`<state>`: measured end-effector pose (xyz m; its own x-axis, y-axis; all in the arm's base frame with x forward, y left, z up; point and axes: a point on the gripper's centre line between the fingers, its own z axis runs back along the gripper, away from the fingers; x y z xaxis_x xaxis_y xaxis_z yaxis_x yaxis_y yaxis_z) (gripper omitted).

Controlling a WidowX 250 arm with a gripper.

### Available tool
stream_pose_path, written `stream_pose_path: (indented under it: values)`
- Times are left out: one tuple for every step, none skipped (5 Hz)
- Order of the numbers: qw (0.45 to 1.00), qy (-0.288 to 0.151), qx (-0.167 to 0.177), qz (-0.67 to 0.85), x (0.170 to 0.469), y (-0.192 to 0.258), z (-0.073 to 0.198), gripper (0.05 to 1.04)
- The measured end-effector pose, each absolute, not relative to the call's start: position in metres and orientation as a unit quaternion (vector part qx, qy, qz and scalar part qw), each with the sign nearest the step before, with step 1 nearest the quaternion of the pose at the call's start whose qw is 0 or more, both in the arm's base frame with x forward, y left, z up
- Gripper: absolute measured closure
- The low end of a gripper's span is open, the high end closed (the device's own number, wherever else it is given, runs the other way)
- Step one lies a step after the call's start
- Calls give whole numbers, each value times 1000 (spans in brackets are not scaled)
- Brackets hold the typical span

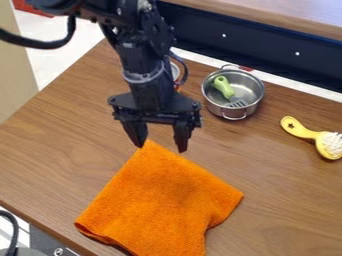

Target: Move the orange cloth to the center of the table

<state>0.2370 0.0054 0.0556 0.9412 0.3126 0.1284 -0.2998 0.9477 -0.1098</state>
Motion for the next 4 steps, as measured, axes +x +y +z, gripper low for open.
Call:
stream_pose_path:
  values:
    - [979, -117, -3, 168, 251, 16, 57, 84]
    - [977, -139, 26, 161, 274, 25, 56, 84]
    - [978, -163, 31, 125, 295, 11, 58, 84]
    - [979, -161, 35, 122, 310, -14, 57, 84]
